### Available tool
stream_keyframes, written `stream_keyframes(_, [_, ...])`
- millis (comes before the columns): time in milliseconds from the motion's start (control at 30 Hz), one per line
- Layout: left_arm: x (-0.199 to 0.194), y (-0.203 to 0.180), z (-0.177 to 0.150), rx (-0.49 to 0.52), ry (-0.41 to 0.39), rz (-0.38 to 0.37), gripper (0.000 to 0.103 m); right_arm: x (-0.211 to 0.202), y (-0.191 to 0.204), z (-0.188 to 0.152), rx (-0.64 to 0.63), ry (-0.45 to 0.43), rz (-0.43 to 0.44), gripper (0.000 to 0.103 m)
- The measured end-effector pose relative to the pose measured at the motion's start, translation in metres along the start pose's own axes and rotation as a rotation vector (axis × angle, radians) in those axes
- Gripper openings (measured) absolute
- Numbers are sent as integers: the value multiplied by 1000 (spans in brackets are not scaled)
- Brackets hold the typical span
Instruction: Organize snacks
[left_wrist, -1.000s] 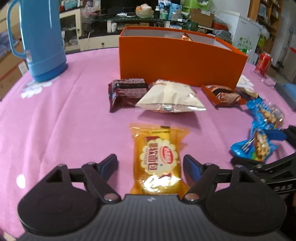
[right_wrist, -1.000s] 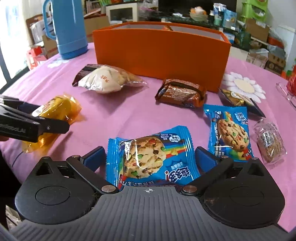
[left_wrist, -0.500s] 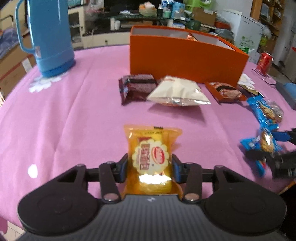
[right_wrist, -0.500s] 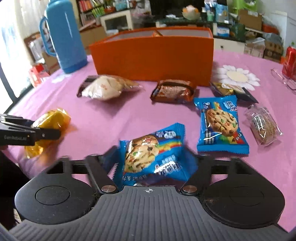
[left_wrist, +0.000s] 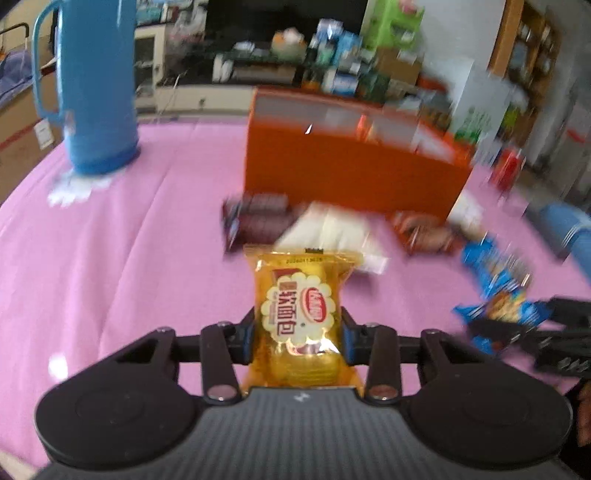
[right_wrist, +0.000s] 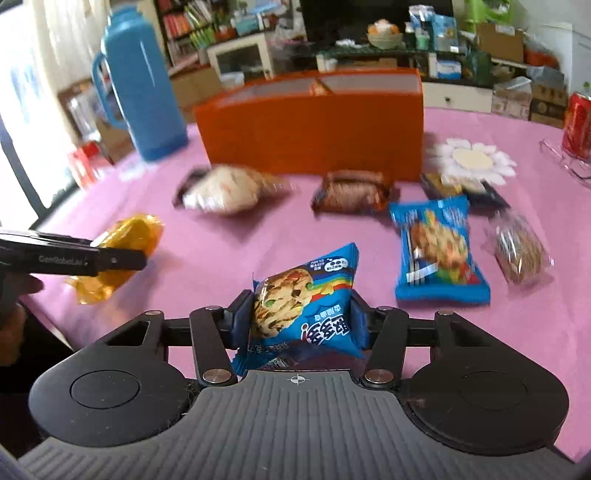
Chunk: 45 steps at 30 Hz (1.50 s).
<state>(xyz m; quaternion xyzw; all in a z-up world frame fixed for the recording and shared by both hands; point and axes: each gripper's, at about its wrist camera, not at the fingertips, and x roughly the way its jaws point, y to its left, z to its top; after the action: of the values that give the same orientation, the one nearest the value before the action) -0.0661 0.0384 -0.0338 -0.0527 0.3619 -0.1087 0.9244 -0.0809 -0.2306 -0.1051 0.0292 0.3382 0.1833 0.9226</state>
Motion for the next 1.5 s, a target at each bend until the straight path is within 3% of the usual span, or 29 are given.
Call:
stream_keyframes(133, [4, -6, 57, 7, -88, -51, 39, 4, -2, 39, -32, -51, -2, 29])
stream_keyframes(200, [12, -9, 90, -4, -136, -59, 39, 7, -7, 69, -30, -109, 5, 29])
stream_keyframes(300, [38, -12, 138, -6, -197, -37, 39, 21, -16, 124, -41, -224, -53, 29])
stream_keyframes(400, [74, -16, 169, -12, -206, -23, 39, 49, -31, 170, -19, -299, -78, 30])
stream_keyframes(500, [118, -23, 192, 4, -171, -6, 40, 95, -45, 207, -17, -309, -98, 30])
stream_keyframes(533, [132, -25, 199, 12, -159, 2, 46, 109, -48, 213, -22, -304, -103, 33])
stream_keyframes(600, [153, -27, 209, 4, -135, 33, 60, 133, -57, 222, -12, -290, -134, 52])
stream_keyframes(633, [155, -28, 212, 0, -140, 41, 60, 141, -62, 223, 14, -283, -154, 60])
stream_keyframes(700, [150, -28, 210, -3, -160, 31, 62, 140, -73, 224, 81, -307, -135, 63])
stream_keyframes(867, [110, -22, 182, -7, -191, 33, 70, 102, -80, 228, 109, -412, -147, 88])
stream_keyframes(1033, [63, -16, 129, 19, -178, 70, 77, 71, -78, 216, 150, -403, -77, 90])
stream_keyframes(1200, [45, -11, 64, 16, -81, 92, 77, 47, -69, 154, 107, -299, -95, 90])
stream_keyframes(1333, [45, -12, 20, -10, 3, 72, 77, 31, -76, 93, 174, -184, -91, 90])
stream_keyframes(1500, [47, -24, 10, 28, 17, 77, 77, 5, -84, 32, 226, -118, -94, 90])
